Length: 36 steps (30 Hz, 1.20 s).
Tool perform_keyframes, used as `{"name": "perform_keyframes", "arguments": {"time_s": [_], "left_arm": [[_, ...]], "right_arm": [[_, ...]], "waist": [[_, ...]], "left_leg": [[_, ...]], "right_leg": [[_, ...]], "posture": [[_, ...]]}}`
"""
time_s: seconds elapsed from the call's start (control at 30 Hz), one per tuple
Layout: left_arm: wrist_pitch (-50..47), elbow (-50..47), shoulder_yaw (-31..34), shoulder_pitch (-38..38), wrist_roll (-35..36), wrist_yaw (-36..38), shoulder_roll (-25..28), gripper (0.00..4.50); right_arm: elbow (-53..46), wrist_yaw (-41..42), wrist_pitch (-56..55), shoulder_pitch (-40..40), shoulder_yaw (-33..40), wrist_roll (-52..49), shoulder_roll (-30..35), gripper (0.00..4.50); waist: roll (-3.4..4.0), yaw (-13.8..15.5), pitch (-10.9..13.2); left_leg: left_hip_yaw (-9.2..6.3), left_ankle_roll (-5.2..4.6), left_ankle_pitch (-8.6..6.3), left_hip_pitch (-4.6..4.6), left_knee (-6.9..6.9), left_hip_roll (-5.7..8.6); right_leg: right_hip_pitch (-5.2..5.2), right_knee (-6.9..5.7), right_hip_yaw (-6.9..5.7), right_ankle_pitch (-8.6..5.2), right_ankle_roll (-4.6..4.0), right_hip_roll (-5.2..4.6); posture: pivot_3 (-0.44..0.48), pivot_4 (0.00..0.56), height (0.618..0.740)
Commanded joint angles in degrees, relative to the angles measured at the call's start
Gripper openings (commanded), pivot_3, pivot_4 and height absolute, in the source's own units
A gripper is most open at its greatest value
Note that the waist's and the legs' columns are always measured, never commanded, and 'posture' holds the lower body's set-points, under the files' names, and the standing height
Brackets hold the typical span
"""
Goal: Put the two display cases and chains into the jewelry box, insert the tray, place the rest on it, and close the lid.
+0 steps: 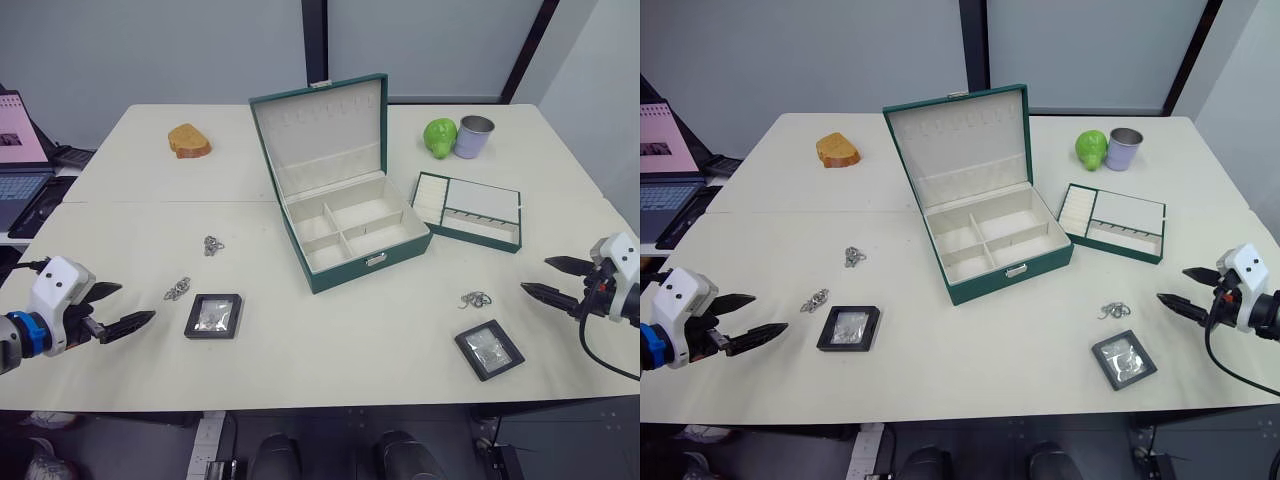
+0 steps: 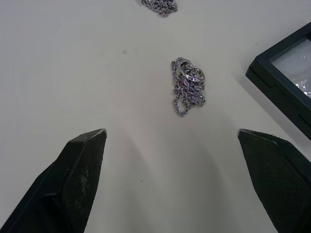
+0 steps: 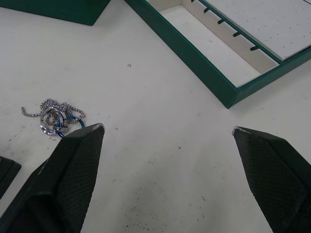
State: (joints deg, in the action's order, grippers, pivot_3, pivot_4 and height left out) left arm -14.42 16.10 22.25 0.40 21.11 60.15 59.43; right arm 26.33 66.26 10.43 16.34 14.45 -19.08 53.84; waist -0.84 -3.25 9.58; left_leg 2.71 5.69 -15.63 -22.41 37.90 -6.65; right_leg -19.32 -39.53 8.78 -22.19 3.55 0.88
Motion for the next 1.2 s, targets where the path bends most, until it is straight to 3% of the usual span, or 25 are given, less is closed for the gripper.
{"name": "perform_keyframes", "arguments": {"time_s": [0.03,1.2], "left_arm": [[1.42,0.86,2.28,-1.19,-0.08,-0.41,0.19,4.49],[-0.10,2.72,2.18,-4.17,0.35,-1.52,-0.39,4.49]], "right_arm": [[0.22,0.50,-1.08,0.92,0.59,-0.01,0.37,4.49],[2.23,1.57,-1.93,3.37,-0.08,0.43,0.46,4.49]], "waist": [[0.00,0.00,0.00],[0.00,-0.02,0.00]], "left_leg": [[0.00,0.00,0.00,0.00,0.00,0.00],[0.06,0.00,0.00,0.04,0.03,-0.01]], "right_leg": [[0.00,0.00,0.00,0.00,0.00,0.00],[-0.01,-0.08,0.00,0.00,0.00,-0.01]], "posture": [[0.000,0.150,0.740],[0.000,0.150,0.740]]}}
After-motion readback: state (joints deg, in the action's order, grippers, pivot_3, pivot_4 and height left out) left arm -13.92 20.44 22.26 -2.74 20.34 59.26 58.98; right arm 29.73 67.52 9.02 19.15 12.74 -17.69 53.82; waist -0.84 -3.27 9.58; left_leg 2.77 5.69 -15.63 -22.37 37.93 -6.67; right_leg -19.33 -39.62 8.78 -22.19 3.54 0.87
